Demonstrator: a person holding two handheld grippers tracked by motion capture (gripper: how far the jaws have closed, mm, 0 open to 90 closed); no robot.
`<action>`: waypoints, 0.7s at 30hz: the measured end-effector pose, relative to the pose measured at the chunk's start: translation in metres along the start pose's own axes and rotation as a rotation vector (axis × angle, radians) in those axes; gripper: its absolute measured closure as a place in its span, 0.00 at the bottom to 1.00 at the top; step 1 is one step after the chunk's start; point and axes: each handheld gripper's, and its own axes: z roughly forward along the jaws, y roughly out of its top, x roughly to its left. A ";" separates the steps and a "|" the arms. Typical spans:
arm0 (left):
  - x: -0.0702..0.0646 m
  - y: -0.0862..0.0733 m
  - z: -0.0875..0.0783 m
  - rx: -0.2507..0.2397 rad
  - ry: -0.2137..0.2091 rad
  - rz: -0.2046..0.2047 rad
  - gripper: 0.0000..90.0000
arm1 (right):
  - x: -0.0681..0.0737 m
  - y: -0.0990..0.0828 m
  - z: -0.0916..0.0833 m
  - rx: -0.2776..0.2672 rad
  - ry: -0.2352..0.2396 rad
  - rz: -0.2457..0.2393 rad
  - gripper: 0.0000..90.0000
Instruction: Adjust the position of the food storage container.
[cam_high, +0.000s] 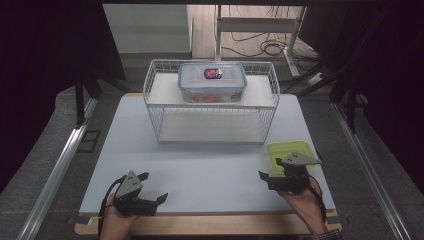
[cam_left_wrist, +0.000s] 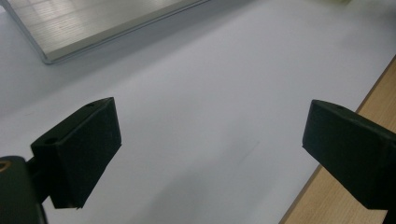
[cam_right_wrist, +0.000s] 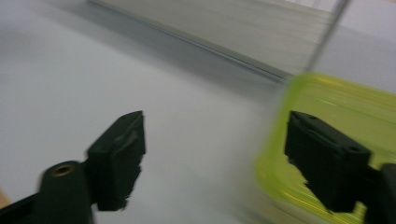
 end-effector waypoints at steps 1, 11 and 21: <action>0.000 0.000 0.000 0.003 -0.002 0.001 0.05 | -0.004 -0.001 -0.001 0.002 -0.010 0.004 0.30; -0.001 0.000 0.003 0.028 -0.008 0.002 0.06 | -0.051 -0.004 -0.021 -0.008 -0.121 0.052 0.76; 0.000 -0.001 0.005 0.031 -0.004 -0.006 0.06 | -0.100 -0.010 -0.026 0.013 -0.264 0.158 0.99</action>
